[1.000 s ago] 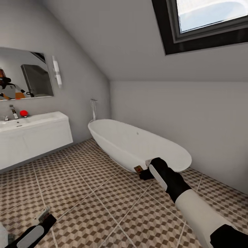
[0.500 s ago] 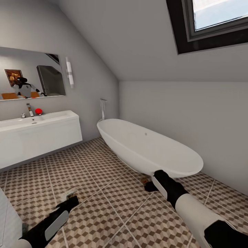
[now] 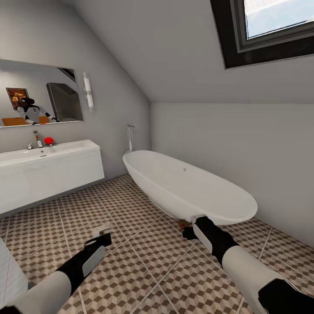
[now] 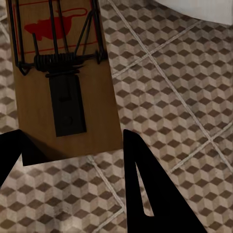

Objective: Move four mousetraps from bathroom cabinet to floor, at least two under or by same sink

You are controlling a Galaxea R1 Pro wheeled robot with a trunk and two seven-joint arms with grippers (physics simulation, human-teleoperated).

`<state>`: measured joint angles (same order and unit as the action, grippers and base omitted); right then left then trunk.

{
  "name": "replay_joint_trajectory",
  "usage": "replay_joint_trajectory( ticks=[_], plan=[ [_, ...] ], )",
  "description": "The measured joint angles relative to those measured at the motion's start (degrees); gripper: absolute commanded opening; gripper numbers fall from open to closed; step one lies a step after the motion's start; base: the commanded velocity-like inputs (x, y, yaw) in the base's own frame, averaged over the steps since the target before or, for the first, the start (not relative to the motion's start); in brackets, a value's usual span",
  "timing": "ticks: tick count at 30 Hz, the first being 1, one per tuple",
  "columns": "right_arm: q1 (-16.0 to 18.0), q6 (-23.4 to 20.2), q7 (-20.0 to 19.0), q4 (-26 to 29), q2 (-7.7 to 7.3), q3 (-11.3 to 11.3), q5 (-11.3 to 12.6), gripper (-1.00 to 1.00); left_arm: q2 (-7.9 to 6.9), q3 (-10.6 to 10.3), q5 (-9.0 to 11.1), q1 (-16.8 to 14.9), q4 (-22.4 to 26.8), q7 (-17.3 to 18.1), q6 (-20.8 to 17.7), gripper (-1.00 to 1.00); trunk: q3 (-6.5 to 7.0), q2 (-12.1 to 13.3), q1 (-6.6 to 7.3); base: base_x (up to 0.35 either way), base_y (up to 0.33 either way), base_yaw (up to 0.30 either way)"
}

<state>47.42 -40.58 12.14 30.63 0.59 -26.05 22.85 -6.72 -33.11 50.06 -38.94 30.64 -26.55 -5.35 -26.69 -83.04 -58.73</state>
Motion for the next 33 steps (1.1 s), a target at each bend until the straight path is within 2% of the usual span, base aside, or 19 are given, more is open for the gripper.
replay_joint_trajectory(
  ticks=[2, 10, 18, 23, 26, 29, 33],
  plan=[
    [-0.01, 0.22, 0.00, -0.01, 0.03, 0.00, 0.01, -1.00, 0.06, 0.00, -0.04, -0.41, -0.77, -1.12, 0.01, -1.00, 0.00, 0.00, 0.00, 0.000, 0.000, 0.000],
    [-0.02, 0.45, -0.08, -0.95, 0.00, 0.06, -0.07, -1.00, 0.21, -0.08, -0.40, -0.80, -0.41, -11.18, 0.17, -1.00, 0.00, 0.00, 0.00, 0.000, 0.000, 0.000],
    [-0.02, 0.54, -0.04, -4.22, 0.61, 0.07, -0.20, -1.00, 0.38, -0.53, -0.38, -0.81, -0.36, -11.83, 0.40, -1.00, 0.00, 0.00, 0.02, 0.113, 0.000, 0.000],
    [-0.01, 3.10, -0.03, -8.86, 1.73, 0.09, -1.04, -1.00, 0.44, -0.67, -0.39, -0.81, -0.27, -11.71, 0.64, -1.00, 0.00, -0.01, 0.03, 0.292, 0.000, 0.000],
    [-0.01, 5.65, 0.02, -11.21, 3.46, 0.08, -2.96, -1.00, 0.75, -0.70, -0.56, -0.81, 0.38, -11.66, 0.69, -1.00, 0.00, -0.01, 0.03, 0.315, 0.000, 0.000],
    [0.00, 6.40, 0.05, -12.19, 4.35, 0.07, -5.07, -1.00, 0.91, -0.69, -0.67, -0.81, 0.72, -11.65, 0.72, -1.00, 0.00, -0.01, 0.03, 0.320, 0.000, 0.000],
    [0.00, 6.51, 0.06, -12.69, 4.63, 0.14, -6.76, -1.00, 0.93, -0.70, -0.71, -0.81, 0.86, -11.64, 0.84, -1.00, 0.00, -0.01, 0.03, 0.322, 0.000, 0.000]
  ],
)
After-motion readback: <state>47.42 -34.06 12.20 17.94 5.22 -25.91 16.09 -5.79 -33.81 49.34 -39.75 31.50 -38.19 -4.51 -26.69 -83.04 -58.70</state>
